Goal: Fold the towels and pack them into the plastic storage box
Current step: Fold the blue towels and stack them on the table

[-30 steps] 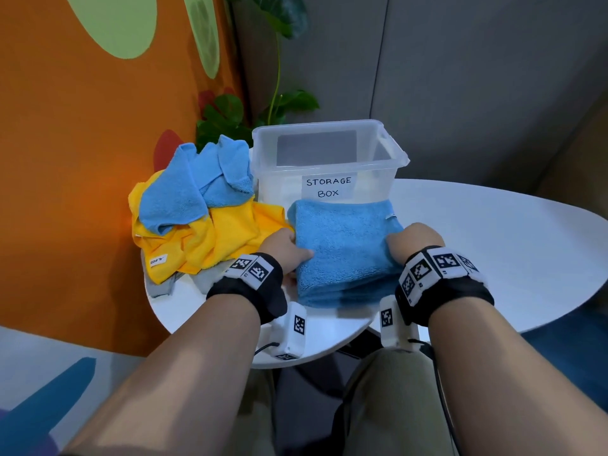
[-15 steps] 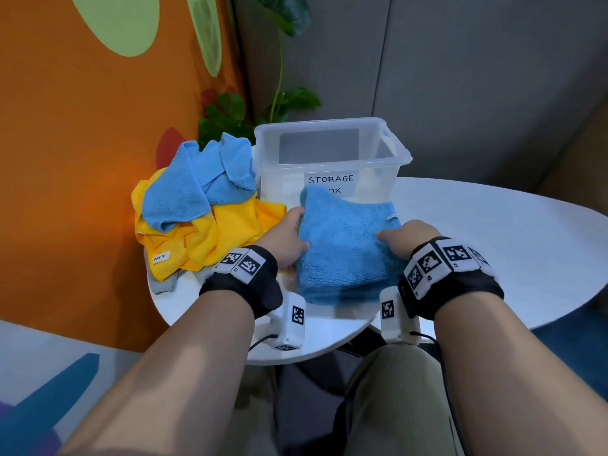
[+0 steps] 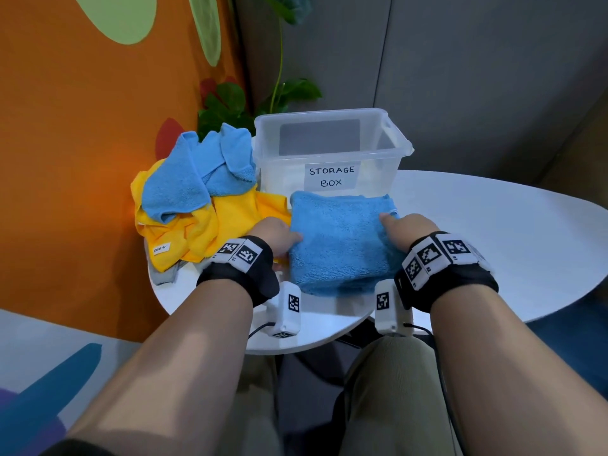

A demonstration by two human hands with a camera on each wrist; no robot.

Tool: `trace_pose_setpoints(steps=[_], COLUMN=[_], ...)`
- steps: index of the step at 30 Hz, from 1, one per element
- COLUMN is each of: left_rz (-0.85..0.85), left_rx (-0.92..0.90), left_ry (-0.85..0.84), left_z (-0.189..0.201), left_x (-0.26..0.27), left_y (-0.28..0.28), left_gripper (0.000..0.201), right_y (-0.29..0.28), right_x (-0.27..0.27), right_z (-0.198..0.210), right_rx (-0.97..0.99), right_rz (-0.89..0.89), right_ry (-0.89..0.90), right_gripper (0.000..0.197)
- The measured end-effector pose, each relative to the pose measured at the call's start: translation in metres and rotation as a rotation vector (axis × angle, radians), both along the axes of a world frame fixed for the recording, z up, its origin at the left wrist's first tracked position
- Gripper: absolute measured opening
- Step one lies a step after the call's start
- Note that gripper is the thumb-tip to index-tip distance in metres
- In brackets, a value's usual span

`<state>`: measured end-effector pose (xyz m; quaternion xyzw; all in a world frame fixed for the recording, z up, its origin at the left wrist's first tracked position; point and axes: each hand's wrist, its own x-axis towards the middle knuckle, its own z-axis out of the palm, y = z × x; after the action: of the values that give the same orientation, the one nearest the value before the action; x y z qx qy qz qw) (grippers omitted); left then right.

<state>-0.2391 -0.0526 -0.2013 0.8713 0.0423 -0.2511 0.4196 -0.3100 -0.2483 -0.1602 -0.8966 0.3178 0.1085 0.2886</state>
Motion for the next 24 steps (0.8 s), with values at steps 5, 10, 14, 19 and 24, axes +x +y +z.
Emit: trace_pose_setpoints(steps=[5, 10, 14, 19, 24], left_rz=[-0.107, 0.072, 0.037, 0.023, -0.056], left_rx=[0.203, -0.022, -0.102, 0.000, 0.267], left_ry=[0.003, -0.128, -0.164, -0.223, -0.322], left_z=[0.000, 0.003, -0.001, -0.004, 0.011], left_x=[0.002, 0.004, 0.005, 0.007, 0.005], left_y=[0.008, 0.004, 0.004, 0.009, 0.006], left_gripper=[0.026, 0.046, 0.043, 0.041, 0.034], right_y=[-0.002, 0.000, 0.001, -0.002, 0.001], right_x=[0.002, 0.004, 0.003, 0.009, 0.007], right_z=[-0.006, -0.009, -0.010, -0.014, -0.007], right_rx=[0.140, 0.188, 0.203, 0.166, 0.158], right_rz=[-0.048, -0.046, 0.017, -0.053, 0.038], right_ry=[-0.023, -0.136, -0.205, -0.231, -0.219], right_gripper=[0.045, 0.060, 0.053, 0.037, 0.028])
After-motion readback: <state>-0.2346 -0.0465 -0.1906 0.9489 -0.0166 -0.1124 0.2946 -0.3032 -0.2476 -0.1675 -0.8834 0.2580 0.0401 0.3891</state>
